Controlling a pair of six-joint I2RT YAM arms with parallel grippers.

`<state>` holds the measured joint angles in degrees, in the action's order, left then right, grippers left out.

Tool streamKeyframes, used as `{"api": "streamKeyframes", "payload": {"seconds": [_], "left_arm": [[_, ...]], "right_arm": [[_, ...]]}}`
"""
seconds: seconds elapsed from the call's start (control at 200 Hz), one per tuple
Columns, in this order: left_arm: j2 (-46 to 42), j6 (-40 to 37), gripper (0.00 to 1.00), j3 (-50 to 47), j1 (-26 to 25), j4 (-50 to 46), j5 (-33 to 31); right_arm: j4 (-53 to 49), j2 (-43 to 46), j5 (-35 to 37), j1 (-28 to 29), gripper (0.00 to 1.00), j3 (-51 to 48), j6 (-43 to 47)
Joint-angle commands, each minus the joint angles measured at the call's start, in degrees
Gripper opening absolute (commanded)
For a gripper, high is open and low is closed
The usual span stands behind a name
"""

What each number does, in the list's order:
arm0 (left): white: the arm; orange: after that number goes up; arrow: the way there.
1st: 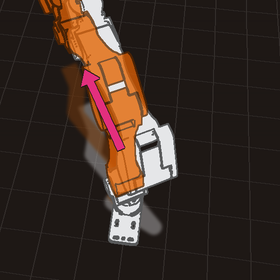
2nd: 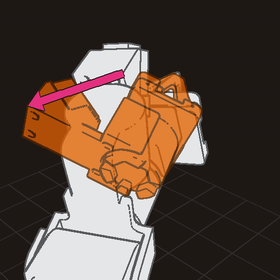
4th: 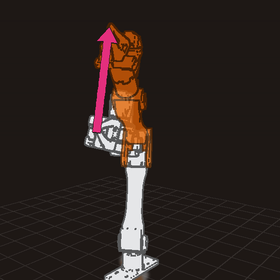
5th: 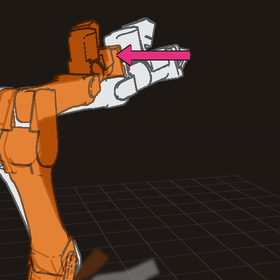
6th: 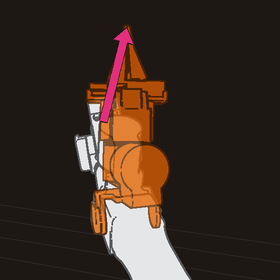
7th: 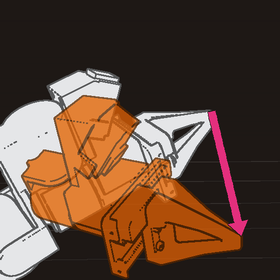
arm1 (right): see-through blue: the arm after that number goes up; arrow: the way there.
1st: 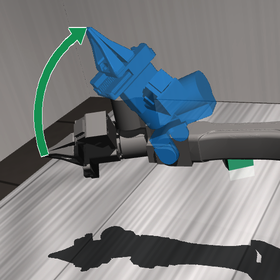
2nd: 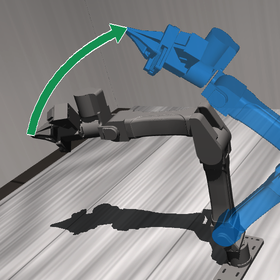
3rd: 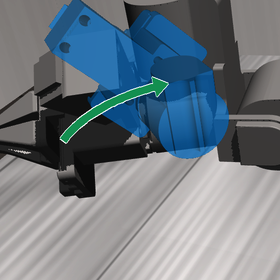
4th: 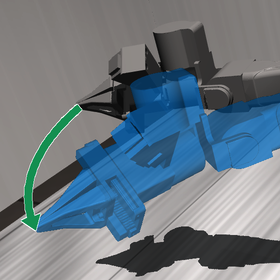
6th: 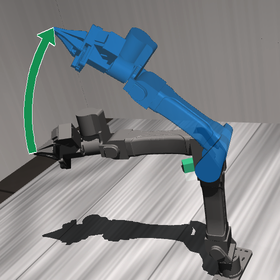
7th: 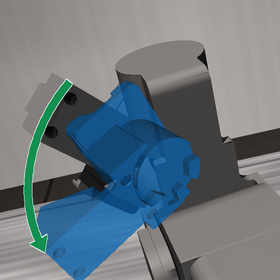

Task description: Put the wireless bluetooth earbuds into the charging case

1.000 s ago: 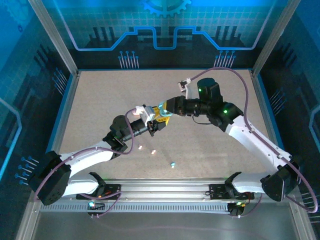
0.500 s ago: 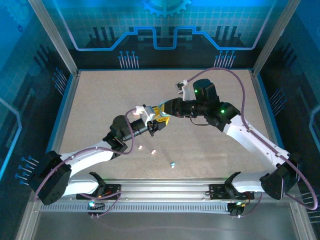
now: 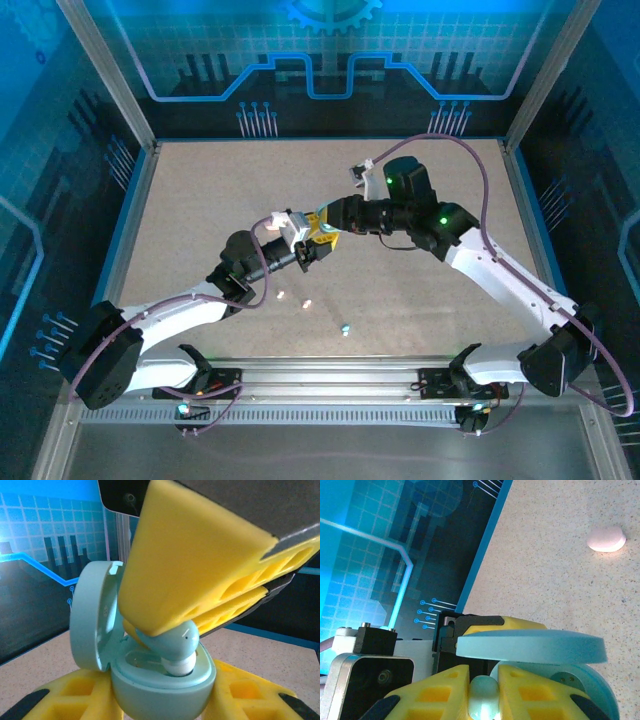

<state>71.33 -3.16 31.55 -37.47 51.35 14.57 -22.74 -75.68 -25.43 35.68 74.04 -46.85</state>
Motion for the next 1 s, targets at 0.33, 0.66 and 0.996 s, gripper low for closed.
{"api": "streamKeyframes", "payload": {"seconds": [0.33, 0.66, 0.996], "left_arm": [[0.1, -0.6, 0.27, 0.0, -0.5, 4.2, -1.1], [0.0, -0.2, 0.28, -0.2, -0.5, 4.0, -0.8], [-1.2, -0.6, 0.27, -1.3, -0.5, 3.8, -1.7]], "right_arm": [[-9.0, -2.1, 2.2, 1.8, 0.25, 4.0, 2.9], [-11.5, -1.5, 5.9, 1.9, 0.33, 5.9, 4.2], [-11.6, 2.1, 5.8, 1.9, 0.47, 6.9, 6.7]]}}
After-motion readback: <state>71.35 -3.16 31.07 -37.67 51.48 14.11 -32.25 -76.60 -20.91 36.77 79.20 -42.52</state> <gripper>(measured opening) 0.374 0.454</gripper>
